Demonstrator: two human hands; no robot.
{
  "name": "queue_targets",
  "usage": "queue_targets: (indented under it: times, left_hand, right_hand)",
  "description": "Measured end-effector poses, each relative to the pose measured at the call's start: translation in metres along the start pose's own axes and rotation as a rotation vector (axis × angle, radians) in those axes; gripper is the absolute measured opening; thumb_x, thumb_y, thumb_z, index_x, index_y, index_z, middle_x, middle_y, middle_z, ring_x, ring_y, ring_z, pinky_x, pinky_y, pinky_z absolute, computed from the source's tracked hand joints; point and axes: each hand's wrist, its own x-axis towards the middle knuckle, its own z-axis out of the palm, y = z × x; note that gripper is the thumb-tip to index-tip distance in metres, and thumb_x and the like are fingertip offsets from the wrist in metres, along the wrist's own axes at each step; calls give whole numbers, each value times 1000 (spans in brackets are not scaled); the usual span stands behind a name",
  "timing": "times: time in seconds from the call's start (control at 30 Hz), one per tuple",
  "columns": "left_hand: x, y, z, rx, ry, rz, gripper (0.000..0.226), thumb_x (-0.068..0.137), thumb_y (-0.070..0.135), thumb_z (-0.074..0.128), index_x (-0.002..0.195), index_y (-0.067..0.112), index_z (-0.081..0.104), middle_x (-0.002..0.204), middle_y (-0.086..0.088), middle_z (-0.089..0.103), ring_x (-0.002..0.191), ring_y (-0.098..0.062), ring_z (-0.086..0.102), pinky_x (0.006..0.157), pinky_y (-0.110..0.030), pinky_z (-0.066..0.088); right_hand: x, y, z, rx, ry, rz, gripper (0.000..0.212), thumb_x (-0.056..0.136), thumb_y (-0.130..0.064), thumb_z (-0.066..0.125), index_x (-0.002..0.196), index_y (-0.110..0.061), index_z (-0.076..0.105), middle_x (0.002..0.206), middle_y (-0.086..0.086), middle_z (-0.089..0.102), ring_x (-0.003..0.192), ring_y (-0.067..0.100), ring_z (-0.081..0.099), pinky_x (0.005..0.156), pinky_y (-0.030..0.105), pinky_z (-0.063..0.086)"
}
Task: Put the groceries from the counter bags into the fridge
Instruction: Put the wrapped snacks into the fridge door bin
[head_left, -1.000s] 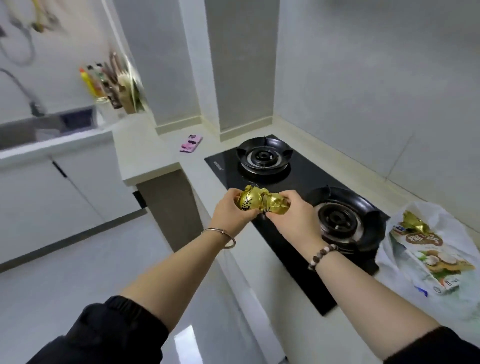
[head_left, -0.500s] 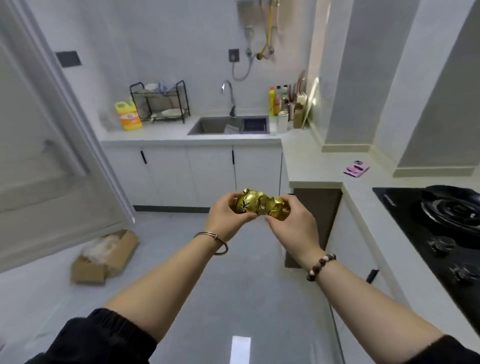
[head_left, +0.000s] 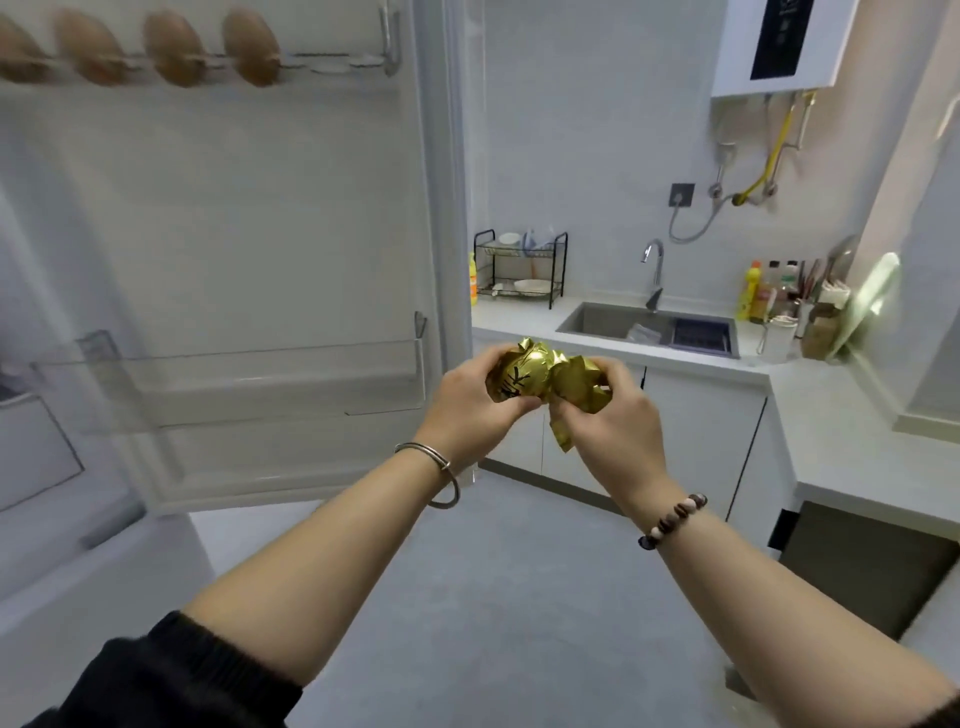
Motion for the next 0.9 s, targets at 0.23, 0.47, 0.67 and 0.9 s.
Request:
queue_targets:
  times: [0.23, 0.47, 0.67, 0.9]
  left_hand:
    - [51, -8, -46, 132, 196, 53, 48, 76, 20, 77, 119, 18, 58, 103, 5, 66, 95, -12, 62, 83, -22, 50]
    - [84, -21, -100, 304, 232, 107, 46, 78, 26, 75, 120, 22, 58, 103, 8, 67, 91, -11, 61, 80, -21, 49]
    - [92, -47, -155, 326, 220, 30, 48, 77, 27, 75, 121, 19, 57, 105, 4, 66, 94, -11, 61, 83, -24, 49]
    - [104, -89, -216, 373, -192, -279, 30, 73, 35, 73, 98, 22, 65, 93, 1, 67, 84, -15, 63, 71, -28, 51]
  right_hand:
    - [61, -24, 30, 111, -7, -132, 39, 77, -25, 76, 111, -17, 57, 85, -24, 54, 79, 2, 56, 73, 28, 53]
    - [104, -46, 70, 193, -35, -285, 41, 76, -23, 77, 111, -17, 57, 87, -22, 55, 79, 5, 57, 73, 35, 54]
    - [121, -78, 108, 306, -37, -287, 43, 73, -22, 80, 110, -17, 58, 89, -19, 58, 82, -2, 59, 73, 19, 51]
    - [123, -112, 153, 355, -64, -134, 40, 72, -26, 80, 103, -21, 56, 86, -18, 60, 80, -4, 59, 67, 9, 47]
